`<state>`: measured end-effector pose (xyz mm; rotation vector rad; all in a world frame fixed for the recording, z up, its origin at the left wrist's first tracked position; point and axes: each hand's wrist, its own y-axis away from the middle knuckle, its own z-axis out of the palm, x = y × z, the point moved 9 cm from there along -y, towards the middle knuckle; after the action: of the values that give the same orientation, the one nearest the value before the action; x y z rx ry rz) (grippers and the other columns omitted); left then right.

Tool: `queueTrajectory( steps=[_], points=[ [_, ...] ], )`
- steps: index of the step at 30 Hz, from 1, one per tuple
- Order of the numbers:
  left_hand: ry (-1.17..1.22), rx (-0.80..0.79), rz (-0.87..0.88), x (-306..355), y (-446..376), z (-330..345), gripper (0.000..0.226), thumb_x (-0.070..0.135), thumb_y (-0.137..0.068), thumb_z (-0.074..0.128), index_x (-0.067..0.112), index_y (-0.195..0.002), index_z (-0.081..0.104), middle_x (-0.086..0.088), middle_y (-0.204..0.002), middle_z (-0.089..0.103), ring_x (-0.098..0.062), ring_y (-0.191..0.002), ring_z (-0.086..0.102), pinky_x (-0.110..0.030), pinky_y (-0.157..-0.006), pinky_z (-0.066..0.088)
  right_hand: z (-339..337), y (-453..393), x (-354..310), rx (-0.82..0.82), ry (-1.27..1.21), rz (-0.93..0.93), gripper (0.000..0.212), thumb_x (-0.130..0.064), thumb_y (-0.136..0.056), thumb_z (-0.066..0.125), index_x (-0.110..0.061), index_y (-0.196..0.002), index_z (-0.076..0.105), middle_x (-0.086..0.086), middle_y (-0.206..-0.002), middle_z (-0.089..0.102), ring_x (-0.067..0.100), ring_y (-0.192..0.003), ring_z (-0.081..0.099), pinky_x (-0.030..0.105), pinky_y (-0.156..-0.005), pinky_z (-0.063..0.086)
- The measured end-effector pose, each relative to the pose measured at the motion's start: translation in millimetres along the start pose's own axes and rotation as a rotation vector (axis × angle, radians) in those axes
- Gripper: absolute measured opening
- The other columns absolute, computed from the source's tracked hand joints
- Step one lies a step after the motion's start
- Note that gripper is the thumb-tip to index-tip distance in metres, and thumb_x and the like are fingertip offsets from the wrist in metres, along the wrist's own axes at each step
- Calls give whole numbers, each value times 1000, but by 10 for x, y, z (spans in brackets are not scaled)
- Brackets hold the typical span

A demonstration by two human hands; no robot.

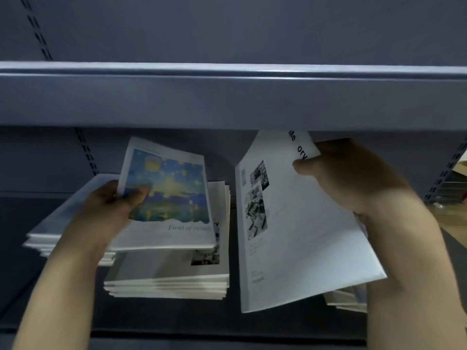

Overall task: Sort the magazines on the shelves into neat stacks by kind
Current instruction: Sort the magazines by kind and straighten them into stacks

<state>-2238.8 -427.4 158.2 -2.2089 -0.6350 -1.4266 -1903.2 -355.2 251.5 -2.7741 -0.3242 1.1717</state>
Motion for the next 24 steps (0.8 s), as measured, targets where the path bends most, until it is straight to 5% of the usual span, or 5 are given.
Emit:
queueTrajectory(
  steps=[2, 9, 12, 16, 24],
  points=[
    [15, 6, -13, -22, -5, -58, 35, 54, -76, 66, 24, -94, 68, 1, -97, 69, -25, -96, 61, -46, -93, 45, -12, -5, -6, -17, -78, -6, 31, -31, -88, 60, -16, -115, 62, 4, -93, 63, 15, -72, 52, 28, -63, 38],
    [42, 74, 28, -48, 28, -216, 14, 33, -87, 61, 25, -76, 61, 6, -78, 63, -14, -75, 59, -32, -73, 44, 308, -25, 25, -89, -396, -76, 27, -29, -86, 64, -29, -113, 65, -16, -106, 66, 8, -100, 59, 23, -80, 39],
    [-83, 173, 29, -150, 1, -456, 22, 41, -85, 63, 23, -73, 57, 6, -77, 60, -21, -75, 57, -36, -74, 45, 572, -101, 57, -120, -480, -81, 12, -22, -86, 64, -33, -81, 68, -22, -86, 68, 0, -86, 62, 21, -74, 42],
    [-159, 211, 16, -247, -10, -668, 26, 47, -81, 64, 23, -73, 57, 6, -79, 60, -24, -78, 58, -44, -84, 47, 939, -206, 79, -148, -607, -50, 19, -15, -87, 64, -31, -76, 66, -25, -67, 67, -12, -62, 62, 5, -56, 47],
    [-131, 229, 6, -482, -183, -976, 19, 41, -84, 63, 24, -78, 59, 5, -82, 61, -25, -83, 59, -37, -82, 44, 1848, -244, 154, -306, -797, 251, 24, -21, -89, 62, -8, -109, 68, 9, -99, 73, 25, -87, 70, 38, -82, 55]
  ],
)
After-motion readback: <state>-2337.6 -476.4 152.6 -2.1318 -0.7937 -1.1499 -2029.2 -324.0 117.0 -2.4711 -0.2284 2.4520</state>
